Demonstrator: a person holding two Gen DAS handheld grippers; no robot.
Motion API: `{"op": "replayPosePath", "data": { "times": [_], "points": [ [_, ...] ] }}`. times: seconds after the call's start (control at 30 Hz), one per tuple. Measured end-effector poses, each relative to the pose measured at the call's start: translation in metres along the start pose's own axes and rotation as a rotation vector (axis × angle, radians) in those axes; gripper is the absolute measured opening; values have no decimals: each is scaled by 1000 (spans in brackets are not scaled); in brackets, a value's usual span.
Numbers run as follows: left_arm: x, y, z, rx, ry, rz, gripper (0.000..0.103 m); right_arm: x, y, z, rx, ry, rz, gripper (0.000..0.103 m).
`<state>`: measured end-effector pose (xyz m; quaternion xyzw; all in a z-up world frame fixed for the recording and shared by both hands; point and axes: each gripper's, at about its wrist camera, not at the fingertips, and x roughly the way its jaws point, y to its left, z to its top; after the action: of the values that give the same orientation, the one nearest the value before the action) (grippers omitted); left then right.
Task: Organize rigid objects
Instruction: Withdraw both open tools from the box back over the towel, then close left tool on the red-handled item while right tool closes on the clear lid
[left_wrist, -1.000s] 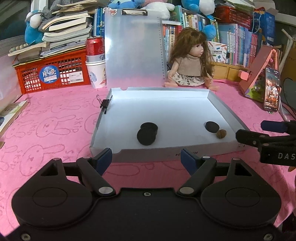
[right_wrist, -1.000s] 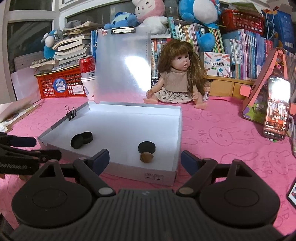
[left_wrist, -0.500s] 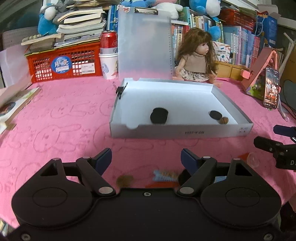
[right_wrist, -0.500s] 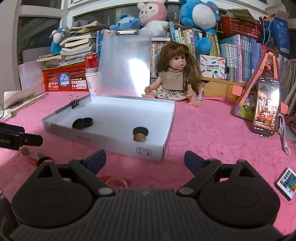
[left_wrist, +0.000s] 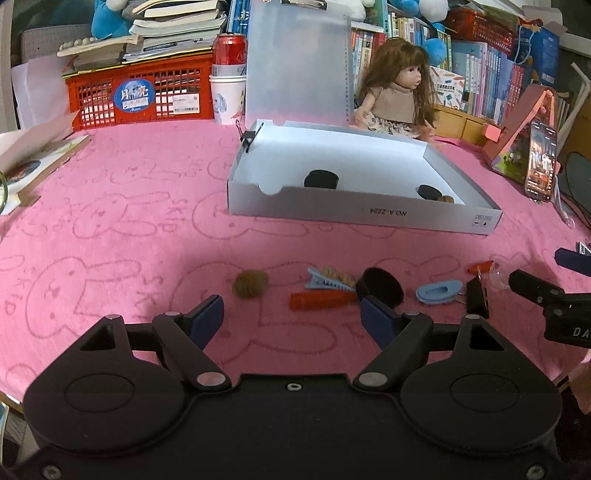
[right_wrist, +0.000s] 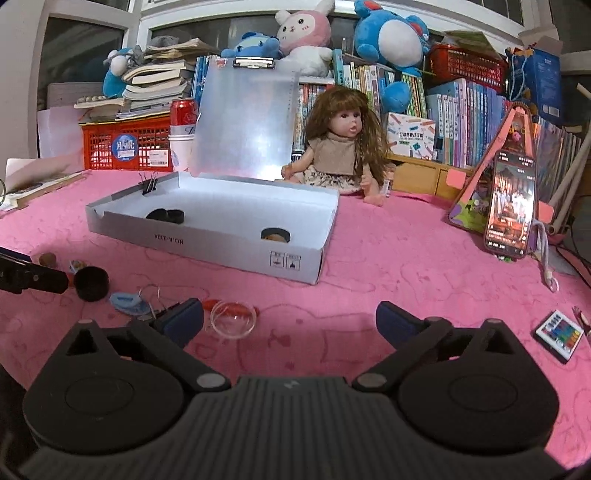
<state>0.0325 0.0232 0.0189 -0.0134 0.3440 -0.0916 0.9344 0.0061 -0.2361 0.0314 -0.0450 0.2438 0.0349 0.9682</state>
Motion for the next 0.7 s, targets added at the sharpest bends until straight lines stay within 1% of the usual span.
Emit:
{"op": "replayPosePath", "data": {
  "times": [0.1, 0.13, 0.17, 0.27, 0.37, 0.53, 0.6, 0.7],
  "points": [
    [-2, -5, -2, 16, -7, -15, 68, 2, 2, -4, -2, 10, 0, 103],
    [-3, -7, -2, 27, -9, -21, 62, 2, 3, -4, -4, 13, 0, 103],
    [-3, -9, -3, 35, -8, -27, 59, 3, 5, -5, -6, 18, 1, 102],
    [-3, -14, -3, 45, -11, -29, 58, 4, 8, -6, -6, 33, 15, 96],
    [-1, -16, -3, 37, -15, -21, 54, 4, 11, -6, -10, 30, 24, 94],
    [3, -17, 0, -5, -27, -4, 52, 5, 13, -6, 8, 24, 22, 89],
    [4, -20, 1, -9, -35, 1, 49, 6, 14, -6, 20, 24, 22, 87],
    [7, -25, 1, -3, -43, 4, 48, 7, 14, -7, 31, 25, 23, 84]
  ]
}}
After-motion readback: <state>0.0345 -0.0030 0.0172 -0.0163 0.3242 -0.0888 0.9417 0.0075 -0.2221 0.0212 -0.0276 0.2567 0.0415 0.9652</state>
